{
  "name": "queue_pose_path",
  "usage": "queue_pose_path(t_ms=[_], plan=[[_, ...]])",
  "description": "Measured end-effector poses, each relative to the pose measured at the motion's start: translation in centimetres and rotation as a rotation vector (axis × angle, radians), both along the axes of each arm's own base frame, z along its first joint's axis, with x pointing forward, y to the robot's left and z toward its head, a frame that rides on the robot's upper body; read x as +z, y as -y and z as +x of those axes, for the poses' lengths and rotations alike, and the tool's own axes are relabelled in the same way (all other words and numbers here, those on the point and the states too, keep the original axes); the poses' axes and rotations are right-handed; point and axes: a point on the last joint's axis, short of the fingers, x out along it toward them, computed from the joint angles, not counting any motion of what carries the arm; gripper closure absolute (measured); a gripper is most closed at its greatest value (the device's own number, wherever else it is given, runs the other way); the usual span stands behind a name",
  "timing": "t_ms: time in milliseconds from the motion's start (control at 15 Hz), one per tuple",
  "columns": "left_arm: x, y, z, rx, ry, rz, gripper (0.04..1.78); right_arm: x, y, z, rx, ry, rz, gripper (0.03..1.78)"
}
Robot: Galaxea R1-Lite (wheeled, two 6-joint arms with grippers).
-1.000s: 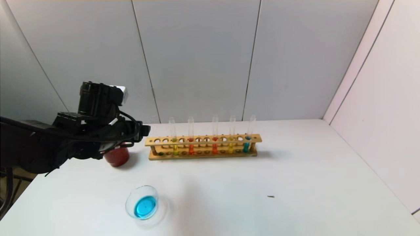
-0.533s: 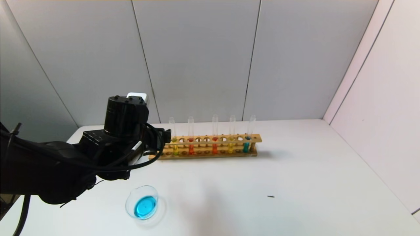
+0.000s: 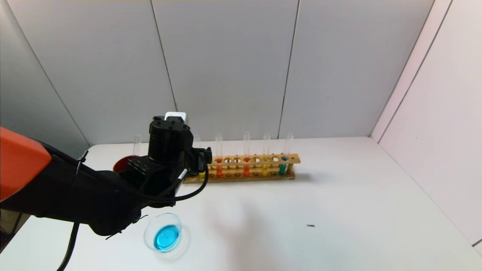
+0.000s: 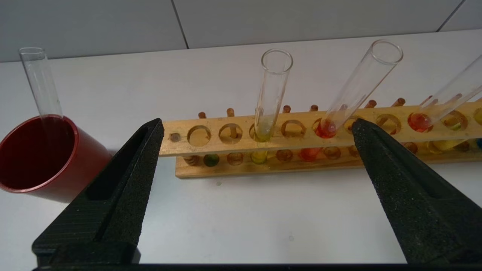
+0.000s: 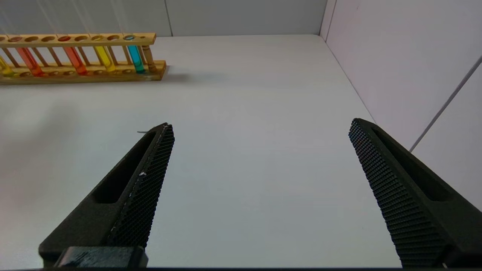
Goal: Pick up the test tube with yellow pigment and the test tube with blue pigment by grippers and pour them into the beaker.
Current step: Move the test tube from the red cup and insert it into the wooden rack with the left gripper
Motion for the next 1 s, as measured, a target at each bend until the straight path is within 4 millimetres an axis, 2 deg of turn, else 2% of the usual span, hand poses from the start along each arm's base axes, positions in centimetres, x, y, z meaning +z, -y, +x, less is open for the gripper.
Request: queue_pose_path(t_ms=[533, 1000], plan=[[-1.9, 0.0, 3.9, 0.043, 0.012, -0.005, 0.07, 0.0, 0.0, 0.0, 0.0, 0.0, 0.0, 0.11], [-2.5, 0.4, 5.9, 0.037, 0.018, -0.011, 0.07, 0.0, 0.0, 0.0, 0.0, 0.0, 0.0, 0.11]])
